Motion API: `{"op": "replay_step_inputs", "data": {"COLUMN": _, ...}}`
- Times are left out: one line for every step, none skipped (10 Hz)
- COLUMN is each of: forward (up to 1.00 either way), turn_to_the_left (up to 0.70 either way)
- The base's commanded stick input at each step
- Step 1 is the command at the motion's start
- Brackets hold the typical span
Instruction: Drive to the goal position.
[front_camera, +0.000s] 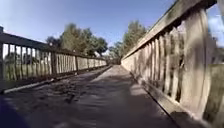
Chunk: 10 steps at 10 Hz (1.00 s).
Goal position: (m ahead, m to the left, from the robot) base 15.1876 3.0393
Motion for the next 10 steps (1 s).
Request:
{"op": "replay_step_inputs", "data": {"forward": 1.00, "turn_to_the_left": 0.00}}
{"op": "replay_step_inputs", "data": {"forward": 1.00, "turn_to_the_left": 0.00}}
{"op": "replay_step_inputs", "data": {"forward": 1.00, "turn_to_the_left": 0.00}}
{"op": "replay_step_inputs", "data": {"forward": 1.00, "turn_to_the_left": 0.00}}
{"op": "replay_step_inputs", "data": {"forward": 1.00, "turn_to_the_left": 0.00}}
{"op": "replay_step_inputs", "data": {"forward": 1.00, "turn_to_the_left": 0.00}}
{"op": "replay_step_inputs", "data": {"forward": 1.00, "turn_to_the_left": 0.00}}
{"op": "replay_step_inputs", "data": {"forward": 1.00, "turn_to_the_left": 0.00}}
{"op": "replay_step_inputs", "data": {"forward": 1.00, "turn_to_the_left": 0.00}}
{"op": "replay_step_inputs", "data": {"forward": 1.00, "turn_to_the_left": 0.00}}
